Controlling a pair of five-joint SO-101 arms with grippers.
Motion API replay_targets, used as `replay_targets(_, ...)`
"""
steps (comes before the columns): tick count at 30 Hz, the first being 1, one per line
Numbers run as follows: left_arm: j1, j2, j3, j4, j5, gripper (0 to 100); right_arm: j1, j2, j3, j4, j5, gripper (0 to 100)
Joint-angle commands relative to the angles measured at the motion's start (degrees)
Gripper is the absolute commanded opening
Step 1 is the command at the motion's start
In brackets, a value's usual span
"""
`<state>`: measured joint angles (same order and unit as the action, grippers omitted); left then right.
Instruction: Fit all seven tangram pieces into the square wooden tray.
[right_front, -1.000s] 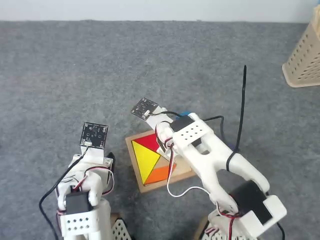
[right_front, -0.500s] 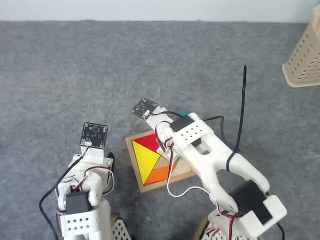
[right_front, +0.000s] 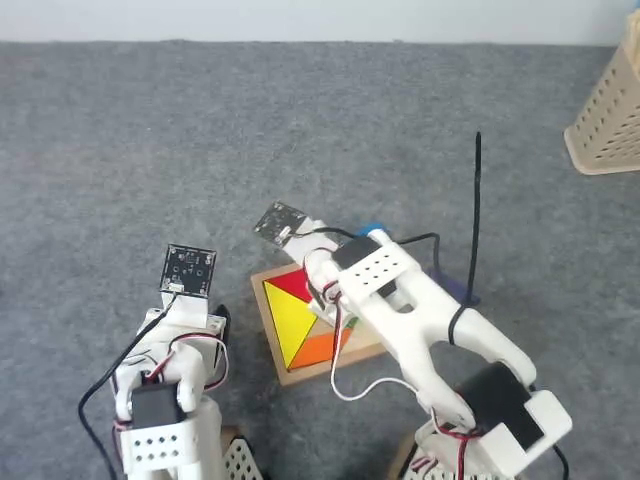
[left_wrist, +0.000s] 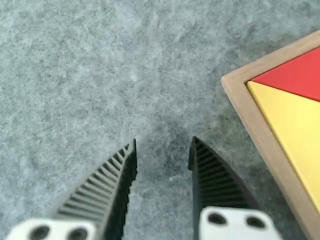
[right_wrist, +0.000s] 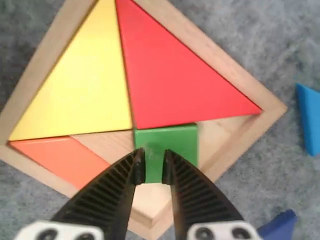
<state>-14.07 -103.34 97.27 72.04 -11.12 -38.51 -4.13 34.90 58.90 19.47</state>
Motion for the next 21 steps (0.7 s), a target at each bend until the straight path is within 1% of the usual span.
replay_targets(1,0.0,-0.4,-0.7,0.3,-0.3,17,5.0,-1.0,-3.1,0.7,-3.2,5.6)
replay_targets(4,0.0,-0.4,-0.7,0.3,-0.3,17,9.3,-1.0,-4.7,0.4,-6.1,5.6)
replay_targets(8,0.0,-0.4,-0.7,0.3,-0.3,17,13.5,-1.0,-6.4,0.7,-7.0,5.3)
replay_targets(16,0.0,-0.4,-0.7,0.3,-0.3,17,20.8,-1.0,-10.5,8.1,-10.7,5.6)
replay_targets(18,0.0,-0.4,-0.7,0.3,-0.3,17,23.0,-1.0,-10.8,8.6,-9.7,5.6)
replay_targets(19,0.0,-0.4,-0.7,0.3,-0.3,17,24.1,-1.0,-11.2,9.4,-7.7,5.6)
replay_targets(21,0.0,-0.4,-0.7,0.3,-0.3,17,26.2,-1.0,-13.3,13.3,-0.8,5.7)
